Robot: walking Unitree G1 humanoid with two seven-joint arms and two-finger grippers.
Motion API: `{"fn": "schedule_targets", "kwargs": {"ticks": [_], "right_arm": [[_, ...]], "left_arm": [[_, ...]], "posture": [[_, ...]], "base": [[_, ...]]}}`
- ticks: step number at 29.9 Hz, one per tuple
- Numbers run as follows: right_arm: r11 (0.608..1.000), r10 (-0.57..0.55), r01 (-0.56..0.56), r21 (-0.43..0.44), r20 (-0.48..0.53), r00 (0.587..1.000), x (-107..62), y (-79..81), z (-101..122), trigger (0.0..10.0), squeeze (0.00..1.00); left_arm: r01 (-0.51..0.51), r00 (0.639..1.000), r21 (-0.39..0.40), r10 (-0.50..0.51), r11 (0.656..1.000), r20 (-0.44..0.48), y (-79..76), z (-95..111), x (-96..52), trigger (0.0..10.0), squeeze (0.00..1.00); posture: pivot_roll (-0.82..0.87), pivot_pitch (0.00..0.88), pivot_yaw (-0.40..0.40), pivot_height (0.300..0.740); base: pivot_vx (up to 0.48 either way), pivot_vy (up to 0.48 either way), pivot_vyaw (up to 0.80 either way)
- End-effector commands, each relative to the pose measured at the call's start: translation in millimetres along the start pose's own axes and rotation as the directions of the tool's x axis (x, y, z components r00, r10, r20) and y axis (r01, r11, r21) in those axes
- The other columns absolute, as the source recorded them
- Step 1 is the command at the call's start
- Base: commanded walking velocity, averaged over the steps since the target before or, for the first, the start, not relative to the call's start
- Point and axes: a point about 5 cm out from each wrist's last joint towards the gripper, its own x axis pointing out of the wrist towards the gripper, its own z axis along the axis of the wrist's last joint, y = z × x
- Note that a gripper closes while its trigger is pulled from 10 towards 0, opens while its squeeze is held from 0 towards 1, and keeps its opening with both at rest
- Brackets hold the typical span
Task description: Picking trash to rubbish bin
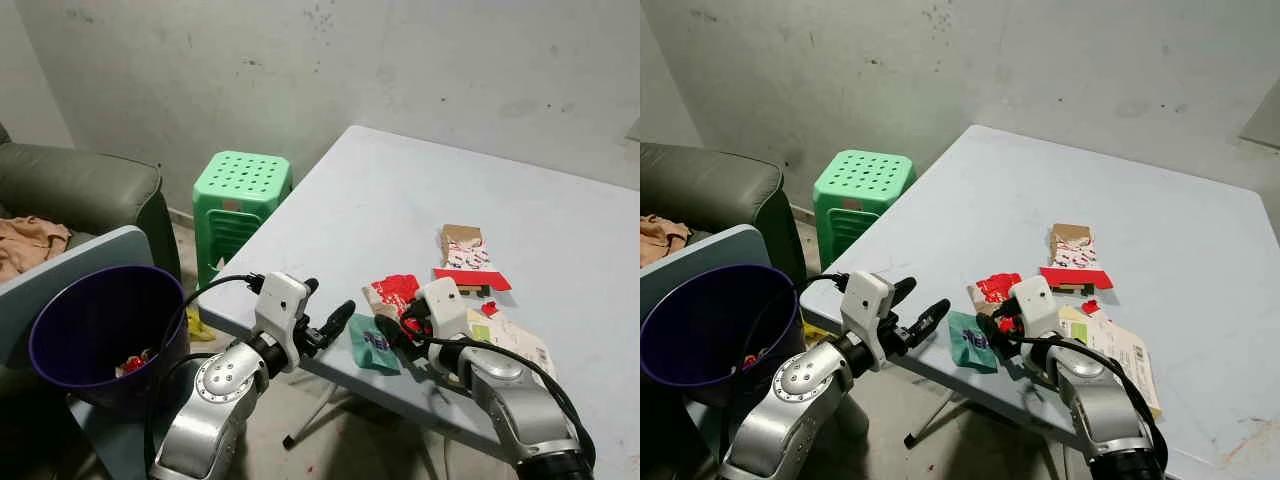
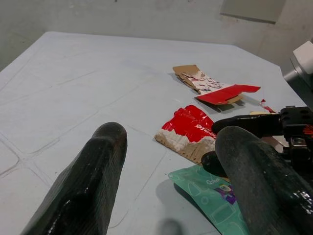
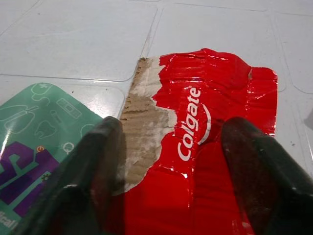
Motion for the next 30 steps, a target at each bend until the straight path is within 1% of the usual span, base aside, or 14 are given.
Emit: {"fn": "schedule_targets", "kwargs": {"ticks": [1, 24, 30], "right_arm": [[1.000, -0.017, 0.017, 0.007, 0.002, 1.000, -2.1, -1.7, -1.2, 0.0, 0.00], [0.999, -0.014, 0.015, -0.032, 0.027, 1.000, -10.7, -4.2, 0.6, 0.0, 0.00], [0.999, -0.019, 0.020, -0.025, 0.047, 0.999, -11.0, -7.1, 3.1, 0.0, 0.00]], "left_arm": [[-0.001, 1.000, 0.016, 0.001, 1.000, 0.025, -0.3, 8.6, 2.5, 10.0, 0.00], [-0.004, 0.999, 0.007, 0.004, 1.000, 0.039, -0.2, 10.6, 6.7, 10.0, 0.00], [0.000, 0.999, 0.010, 0.000, 1.000, 0.041, 0.9, 11.2, 8.4, 10.0, 0.00]], "posture": [[-0.01, 0.000, -0.067, 0.740], [-0.03, 0.000, -0.067, 0.740], [-0.03, 0.000, -0.065, 0.740]], "base": [[0.000, 0.000, 0.00], [0.000, 0.000, 0.00], [0.000, 0.000, 0.00]]}}
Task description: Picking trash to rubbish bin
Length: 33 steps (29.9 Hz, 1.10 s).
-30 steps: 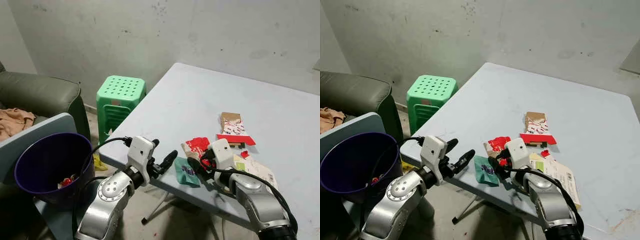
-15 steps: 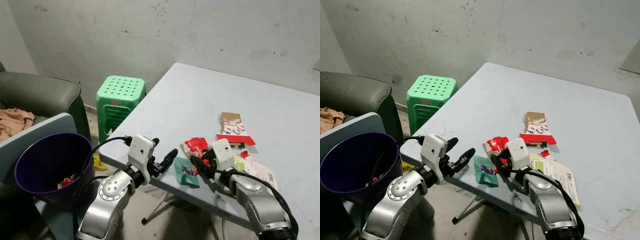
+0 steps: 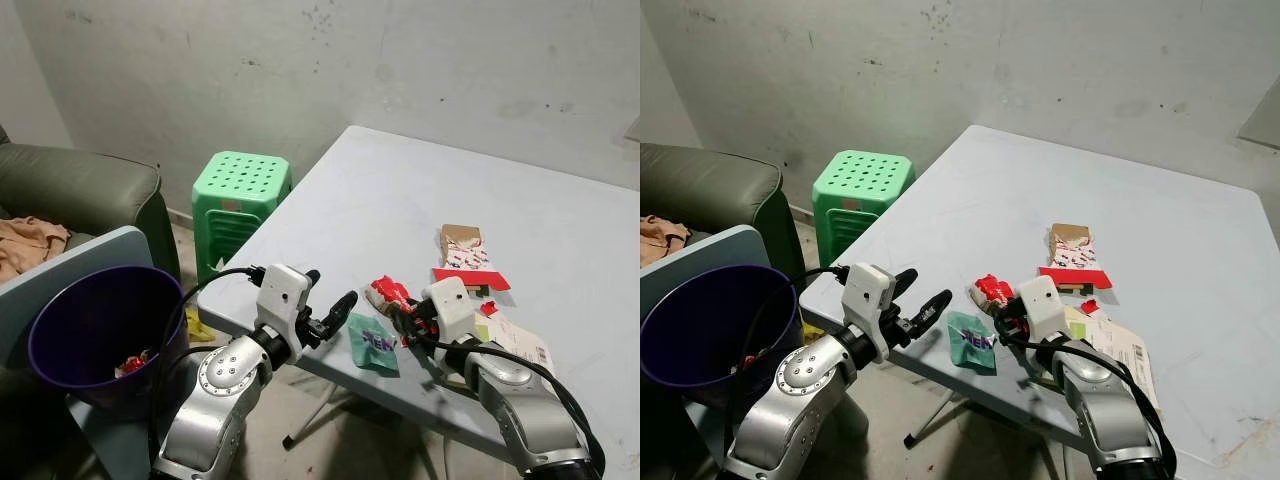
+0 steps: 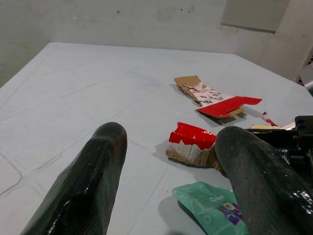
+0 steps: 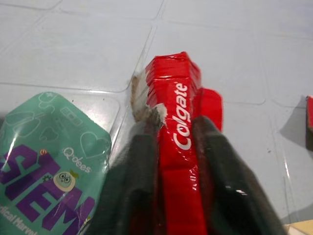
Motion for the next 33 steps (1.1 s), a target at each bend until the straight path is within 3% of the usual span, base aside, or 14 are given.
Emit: {"fn": "schedule_targets", "kwargs": {"ticks": [1, 2, 5, 8, 10, 14, 20, 24, 25, 27, 28, 30, 32, 33], "right_arm": [[1.000, -0.005, 0.004, 0.022, 0.026, 1.000, -2.3, -5.0, 3, 0.0, 0.00], [1.000, -0.005, 0.004, 0.022, 0.026, 1.000, -2.3, -5.0, 3, 0.0, 0.00], [0.994, 0.019, -0.036, 0.106, 0.159, 0.987, -4.6, -8.2, 18, 0.0, 0.00], [0.989, 0.018, -0.047, 0.138, 0.203, 0.979, -5.7, -9.7, 23, 0.0, 0.00], [0.988, -0.004, -0.047, 0.149, 0.328, 0.945, -9.4, -11.7, 41, 0.0, 0.00], [0.986, -0.053, -0.020, 0.163, 0.430, 0.901, -13.6, -12.9, 53, 0.0, 0.00], [0.975, -0.120, 0.004, 0.223, 0.508, 0.853, -17.3, -13.3, 61, 0.0, 0.00], [0.954, -0.227, 0.081, 0.289, 0.516, 0.826, -18.5, -16.2, 61, 0.0, 0.00], [0.936, -0.299, 0.146, 0.320, 0.503, 0.811, -19.3, -19.6, 59, 9.2, 0.00], [0.922, -0.339, 0.183, 0.340, 0.487, 0.805, -19.2, -22.0, 58, 9.2, 0.00], [0.889, -0.421, 0.266, 0.372, 0.439, 0.794, -17.1, -27.3, 53, 10.0, 0.00], [0.857, -0.492, 0.350, 0.379, 0.395, 0.776, -14.7, -31.0, 48, 10.0, 0.00], [0.831, -0.524, 0.378, 0.408, 0.347, 0.778, -11.6, -31.4, 43, 10.0, 0.00], [0.836, -0.515, 0.364, 0.410, 0.359, 0.778, -11.6, -28.3, 43, 10.0, 0.00]], "left_arm": [[0.009, 1.000, 0.008, -0.009, 1.000, 0.011, 0.4, 3, 3.1, 10.0, 0.00], [0.009, 1.000, 0.008, -0.009, 1.000, 0.011, 0.4, 3, 3.1, 10.0, 0.00], [0.004, 1.000, 0.018, -0.004, 1.000, 0.019, 3.1, 5, 4.9, 10.0, 0.00], [-0.003, 1.000, 0.025, 0.002, 1.000, 0.025, 5.5, 7, 5.7, 10.0, 0.00], [-0.037, 0.998, 0.042, 0.035, 0.998, 0.045, 16.9, 13, 8.5, 10.0, 0.00], [-0.098, 0.992, 0.060, 0.092, 0.993, 0.089, 31.7, 25, 10.4, 10.0, 0.00], [-0.233, 0.965, 0.064, 0.223, 0.970, 0.136, 56.3, 37, 11.2, 10.0, 0.00], [-0.288, 0.950, 0.074, 0.275, 0.955, 0.148, 68.2, 42, 11.9, 10.0, 0.00], [-0.318, 0.940, 0.066, 0.306, 0.946, 0.150, 74.5, 43, 11.9, 10.0, 0.00], [-0.330, 0.936, 0.054, 0.319, 0.942, 0.150, 77.3, 44, 12.0, 10.0, 0.00], [-0.381, 0.916, 0.022, 0.374, 0.924, 0.142, 84.9, 43, 12.2, 10.0, 0.00], [-0.437, 0.892, -0.008, 0.434, 0.900, 0.123, 91.0, 39, 12.6, 10.0, 0.00], [-0.448, 0.886, -0.043, 0.449, 0.893, 0.113, 91.8, 37, 13.9, 10.0, 0.00], [-0.439, 0.889, -0.051, 0.442, 0.897, 0.121, 89.1, 37, 15.0, 10.0, 0.00]], "posture": [[-0.03, 0.000, -0.064, 0.740], [-0.03, 0.000, -0.064, 0.740], [-0.03, 0.000, -0.064, 0.740], [-0.02, 0.000, -0.064, 0.740], [-0.02, 0.000, -0.062, 0.740], [-0.02, 0.000, -0.065, 0.740], [-0.01, 0.000, -0.061, 0.740], [-0.01, 0.000, -0.062, 0.740], [-0.01, 0.000, -0.060, 0.740], [-0.01, 0.000, -0.059, 0.740], [-0.01, 0.000, -0.052, 0.740], [-0.01, 0.000, -0.048, 0.740], [-0.02, 0.000, -0.045, 0.740], [-0.02, 0.000, -0.043, 0.740]], "base": [[0.000, 0.000, 0.00], [0.000, 0.000, 0.00], [0.000, 0.000, 0.00], [0.000, 0.000, 0.00], [0.000, 0.000, 0.00], [0.000, 0.000, 0.00], [0.000, 0.000, 0.00], [0.000, 0.000, 0.00], [0.000, 0.000, 0.00], [0.000, 0.000, 0.00], [0.000, 0.000, 0.00], [0.000, 0.000, 0.00], [0.000, 0.000, 0.00], [0.000, 0.000, 0.00]]}}
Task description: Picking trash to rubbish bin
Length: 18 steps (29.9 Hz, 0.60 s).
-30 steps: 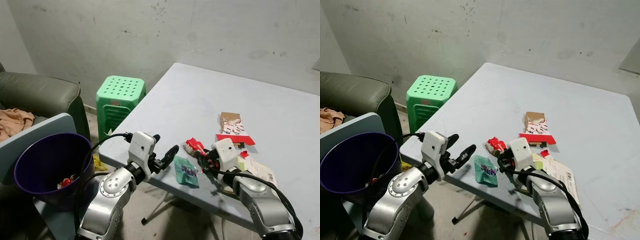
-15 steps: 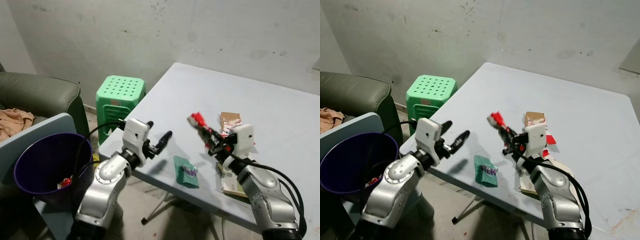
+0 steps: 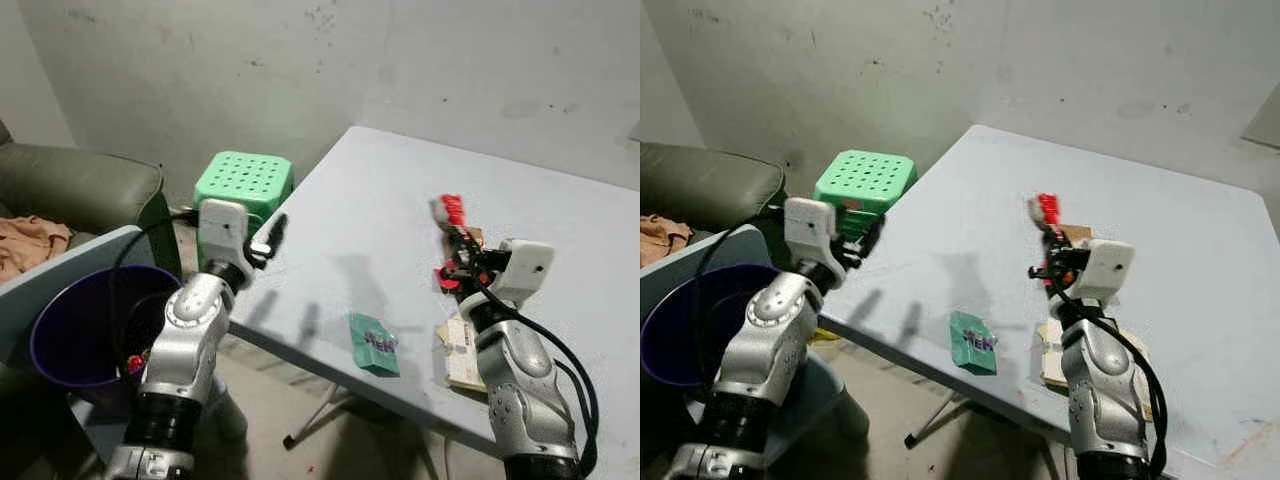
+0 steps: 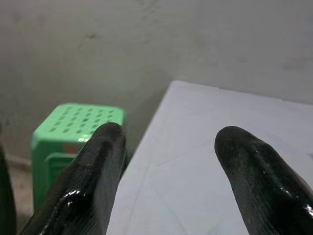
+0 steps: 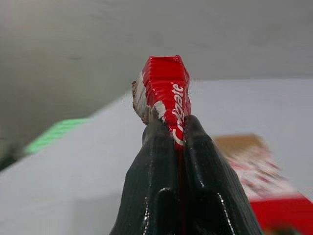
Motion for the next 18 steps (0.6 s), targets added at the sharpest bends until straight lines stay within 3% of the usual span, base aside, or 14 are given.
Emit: {"fn": "schedule_targets", "kwargs": {"ticks": [1, 5, 8, 14, 18], "right_arm": [[1.000, -0.017, 0.017, -0.012, 0.011, 1.000, -0.3, 0.2, 1, 10.0, 0.00], [0.996, -0.054, 0.059, -0.071, 0.064, 0.996, -6.9, -0.1, 5, 10.0, 0.00], [0.987, -0.009, 0.019, -0.158, 0.065, 0.998, -12.8, 3.2, 5, 10.0, 0.00], [0.983, -0.006, 0.018, -0.183, 0.068, 0.998, -20.6, -0.3, 4, 10.0, 0.00], [0.980, -0.020, 0.037, -0.197, 0.087, 0.996, -22.0, -0.8, 6, 10.0, 0.00]], "left_arm": [[0.005, 1.000, -0.015, -0.005, 1.000, 0.011, -4.4, 0, 1.4, 10.0, 0.00], [0.017, 0.999, -0.014, -0.016, 1.000, 0.047, -3.7, -1, -5.1, 10.0, 0.00], [0.014, 0.998, -0.025, -0.013, 1.000, 0.057, 0.1, -2, -11.0, 10.0, 0.00], [0.013, 0.997, -0.019, -0.011, 1.000, 0.076, 10.1, 0, -19.0, 10.0, 0.00], [-0.007, 0.998, -0.057, 0.011, 0.998, 0.070, 17.4, -3, -21.3, 10.0, 0.00]], "posture": [[-0.02, 0.000, -0.042, 0.740], [-0.02, 0.000, -0.039, 0.740], [-0.03, 0.000, -0.038, 0.740], [-0.03, 0.000, -0.034, 0.740], [-0.03, 0.000, -0.030, 0.740]], "base": [[0.000, 0.000, 0.00], [0.000, 0.000, 0.00], [0.000, 0.000, 0.00], [0.000, 0.000, 0.00], [0.000, 0.000, 0.00]]}}
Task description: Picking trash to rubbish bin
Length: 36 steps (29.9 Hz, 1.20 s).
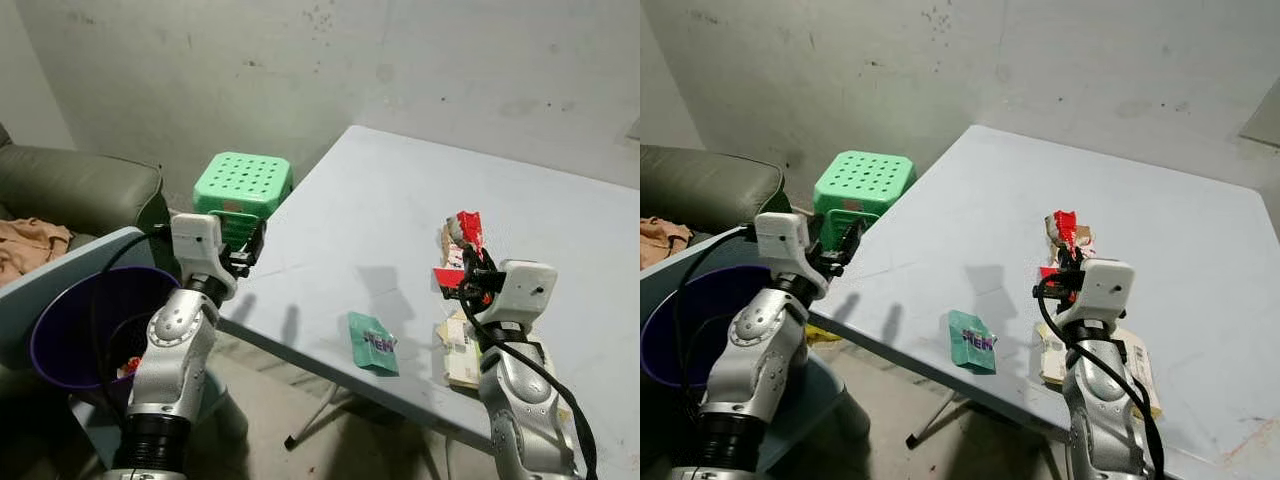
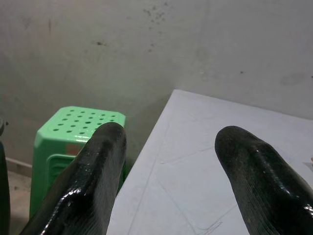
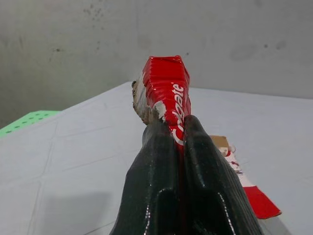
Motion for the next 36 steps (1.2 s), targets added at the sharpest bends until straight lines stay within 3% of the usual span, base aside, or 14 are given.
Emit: {"fn": "schedule_targets", "kwargs": {"ticks": [1, 4, 30, 36], "right_arm": [[1.000, -0.009, 0.010, -0.025, 0.034, 0.999, 0.7, -1.1, 7, 10.0, 0.00], [0.998, -0.001, 0.003, -0.061, 0.035, 0.999, 2.3, 1.7, 8, 10.0, 0.00], [0.997, 0.050, -0.050, -0.055, 0.004, 0.999, 5.6, 8.0, 3, 10.0, 0.00], [0.997, 0.063, -0.063, -0.054, 0.000, 0.998, 7.0, 9.8, 2, 10.0, 0.00]], "left_arm": [[0.004, 1.000, -0.005, -0.004, 1.000, 0.009, 0.4, 2, -0.3, 10.0, 0.00], [0.021, 1.000, 0.012, -0.021, 1.000, 0.007, -2.0, 4, 2.3, 10.0, 0.00], [0.006, 1.000, 0.004, -0.006, 1.000, -0.007, -3.0, 3, 8.2, 10.0, 0.00], [-0.019, 1.000, 0.017, 0.019, 1.000, -0.002, -1.2, 3, 8.4, 10.0, 0.00]], "posture": [[-0.03, 0.000, -0.030, 0.740], [-0.03, 0.000, -0.024, 0.740], [-0.01, 0.000, -0.042, 0.740], [-0.01, 0.000, -0.044, 0.740]], "base": [[0.000, 0.000, 0.00], [0.000, 0.000, 0.53], [0.000, 0.000, 0.80], [0.000, 0.248, 0.80]]}}
